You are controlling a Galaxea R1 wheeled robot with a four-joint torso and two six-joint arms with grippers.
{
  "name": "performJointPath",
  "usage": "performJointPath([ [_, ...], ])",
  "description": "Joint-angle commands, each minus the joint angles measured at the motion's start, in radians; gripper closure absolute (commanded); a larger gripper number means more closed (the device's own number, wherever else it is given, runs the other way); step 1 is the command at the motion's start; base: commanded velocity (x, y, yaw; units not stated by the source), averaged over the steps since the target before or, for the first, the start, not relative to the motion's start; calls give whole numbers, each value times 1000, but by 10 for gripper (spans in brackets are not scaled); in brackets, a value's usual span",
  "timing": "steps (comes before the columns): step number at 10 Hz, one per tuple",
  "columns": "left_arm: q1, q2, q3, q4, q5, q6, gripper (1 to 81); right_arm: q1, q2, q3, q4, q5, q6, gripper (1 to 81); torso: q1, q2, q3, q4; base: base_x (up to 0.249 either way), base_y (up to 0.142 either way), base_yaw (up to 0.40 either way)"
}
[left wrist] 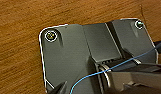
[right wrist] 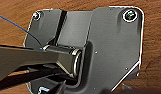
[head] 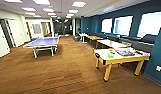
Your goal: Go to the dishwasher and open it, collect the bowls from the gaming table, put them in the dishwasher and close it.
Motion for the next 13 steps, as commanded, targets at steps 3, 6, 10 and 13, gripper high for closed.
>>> performJointPath([
  [3,-55,11,-10,-3,47,1,10,45,-4,-4,-9,-56,-5,10,0,0,0,0,135,0,0],
  [6,-55,13,-10,-3,45,1,10,46,-4,-4,-9,-56,-5,10,0,0,0,0,135,0,0],
  [10,-55,13,-10,-3,45,1,10,45,1,-6,-9,-56,-5,10,0,0,0,0,136,0,0],
  [13,-55,13,-10,-3,45,1,10,45,1,-9,-9,-56,-5,10,0,0,0,0,138,0,0],
])
